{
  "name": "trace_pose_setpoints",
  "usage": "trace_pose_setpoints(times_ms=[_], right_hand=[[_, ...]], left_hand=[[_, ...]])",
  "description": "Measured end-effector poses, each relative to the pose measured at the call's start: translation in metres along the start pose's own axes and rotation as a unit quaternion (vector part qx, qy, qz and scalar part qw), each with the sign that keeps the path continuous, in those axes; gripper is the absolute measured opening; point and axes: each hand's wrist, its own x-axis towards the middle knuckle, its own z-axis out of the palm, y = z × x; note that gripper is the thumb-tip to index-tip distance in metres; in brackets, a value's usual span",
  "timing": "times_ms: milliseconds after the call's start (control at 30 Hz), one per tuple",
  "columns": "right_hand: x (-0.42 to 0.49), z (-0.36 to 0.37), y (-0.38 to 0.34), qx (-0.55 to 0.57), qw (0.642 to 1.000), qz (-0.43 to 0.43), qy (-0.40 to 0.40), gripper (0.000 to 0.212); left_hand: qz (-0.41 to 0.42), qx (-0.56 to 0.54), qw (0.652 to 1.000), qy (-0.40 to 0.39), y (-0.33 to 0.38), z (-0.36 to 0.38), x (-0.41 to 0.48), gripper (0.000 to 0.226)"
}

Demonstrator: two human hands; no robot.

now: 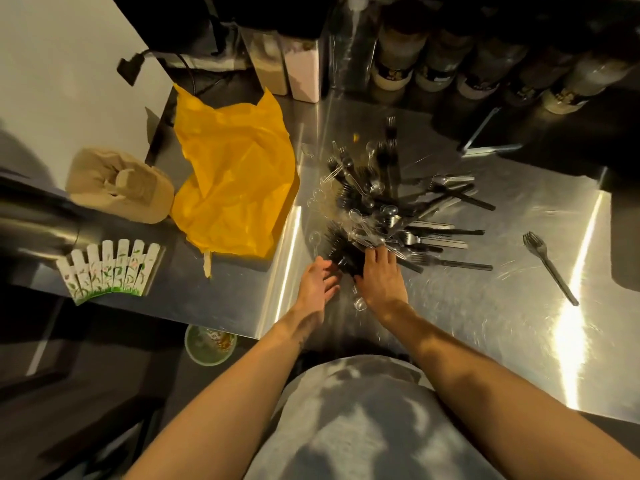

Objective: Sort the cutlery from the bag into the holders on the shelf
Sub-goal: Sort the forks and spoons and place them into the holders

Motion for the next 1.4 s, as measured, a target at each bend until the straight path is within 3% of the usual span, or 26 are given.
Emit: trace_pose_setpoints(times_ms=[200, 633, 733, 900, 1067, 1233, 1400], right_hand=[[0.003, 0.005, 0.005, -0.053, 0.998, 0.008, 0.025, 0.044], [0.002, 0.000, 0.001, -0.109, 0.994, 0.015, 0.016, 0.059], [0.007, 0.000, 0.001, -0.066, 0.998, -0.012, 0.000, 0.051], [0.015, -0.002, 0.000, -0.004, 1.000, 0.020, -0.014, 0.056], [0.016, 0.001, -0.002, -0.019, 0.999, 0.038, 0.013, 0.054], [0.015, 0.006, 0.004, -0.037, 0.995, 0.079, 0.046, 0.072], [0.013, 0.004, 0.008, -0.071, 0.995, 0.049, 0.052, 0.058]], left_hand=[[-0.004, -0.021, 1.000, 0.000, -0.002, 0.006, 0.000, 0.046], [-0.017, 0.007, 1.000, 0.018, 0.005, 0.013, 0.010, 0.049], [-0.017, 0.013, 0.999, 0.024, 0.010, 0.016, 0.016, 0.048], [-0.032, 0.014, 0.999, 0.038, 0.013, 0.016, 0.026, 0.047], [-0.036, 0.010, 0.999, 0.030, 0.015, 0.017, 0.032, 0.046], [-0.030, 0.017, 0.999, 0.025, 0.017, 0.018, 0.031, 0.048], [-0.033, 0.008, 0.999, 0.021, 0.014, 0.019, 0.033, 0.047]])
